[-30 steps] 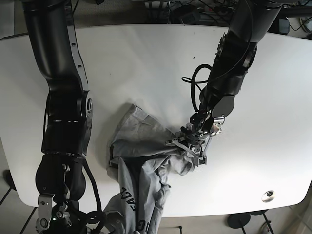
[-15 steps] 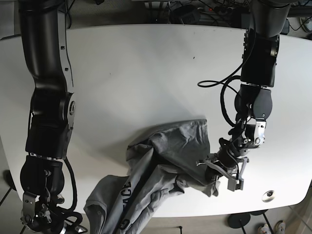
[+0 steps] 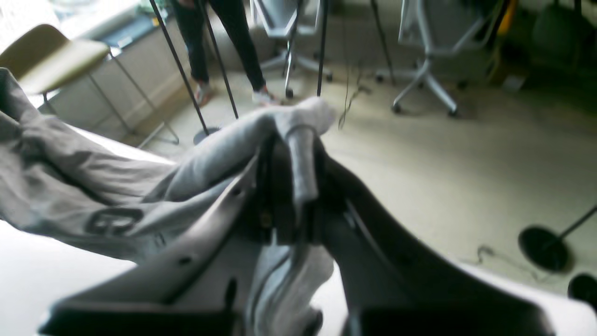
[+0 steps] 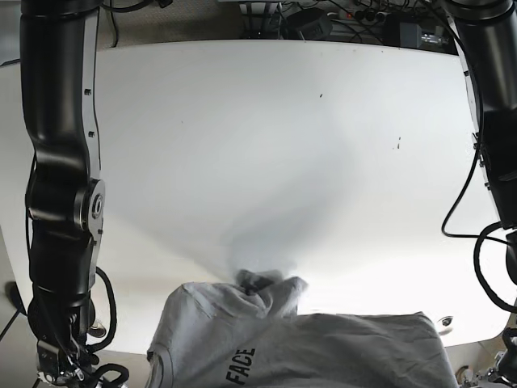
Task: Fold the T-shirt properly
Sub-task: 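Lift the grey shirt with both grippers and lay it across the table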
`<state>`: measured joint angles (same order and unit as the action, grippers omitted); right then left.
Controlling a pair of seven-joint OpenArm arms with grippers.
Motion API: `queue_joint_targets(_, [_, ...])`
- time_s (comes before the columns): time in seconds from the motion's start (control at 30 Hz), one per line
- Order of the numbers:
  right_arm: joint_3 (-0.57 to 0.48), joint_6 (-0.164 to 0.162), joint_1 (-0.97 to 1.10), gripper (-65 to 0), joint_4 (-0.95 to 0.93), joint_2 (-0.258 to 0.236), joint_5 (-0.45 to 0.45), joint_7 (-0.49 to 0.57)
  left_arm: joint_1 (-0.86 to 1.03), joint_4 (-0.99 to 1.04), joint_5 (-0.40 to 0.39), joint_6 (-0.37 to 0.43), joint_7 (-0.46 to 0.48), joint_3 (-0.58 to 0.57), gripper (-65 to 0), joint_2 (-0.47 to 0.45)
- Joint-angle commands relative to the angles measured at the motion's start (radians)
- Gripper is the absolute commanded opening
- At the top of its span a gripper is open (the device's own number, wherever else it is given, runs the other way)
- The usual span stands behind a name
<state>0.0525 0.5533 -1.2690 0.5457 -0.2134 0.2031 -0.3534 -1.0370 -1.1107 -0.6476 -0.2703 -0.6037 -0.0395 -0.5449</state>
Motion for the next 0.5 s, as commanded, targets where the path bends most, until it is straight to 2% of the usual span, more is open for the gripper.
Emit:
queue_joint_targets(0.03, [0.023,0.003,-0.037,-63.1,0.018,-0.007,0.012,-0.003,0.037,-0.036,-0.01,-0.007,0.023,0.042,-65.0,-0.005])
queue_joint_targets(0.13, [0.132,0.007,-0.037,-63.1,0.107,-0.007,0.012,-0.072,0.199,-0.134,-0.01,-0.008,0.023,0.132,-65.0,-0.004])
queue_joint_targets(0.17, [0.137,0.006,-0.037,-63.1,0.15,-0.007,0.011,-0.083,0.237,-0.153,-0.01,-0.008,0.023,0.152,-65.0,-0.002])
queue_joint_targets(0.27, [0.143,0.003,0.121,-63.1,0.297,-0.007,0.012,-0.141,0.38,-0.225,-0.01,-0.008,0.023,0.218,-65.0,0.001])
queue_joint_targets(0.4, [0.224,0.003,0.36,-63.1,0.515,0.001,0.012,-0.237,0.581,-0.325,-0.01,-0.008,0.023,0.304,-65.0,0.006])
queue_joint_targets(0.5, [0.238,0.003,0.536,-63.1,0.684,0.002,0.012,-0.295,0.7,-0.358,-0.079,-0.008,0.023,0.339,-65.0,0.006])
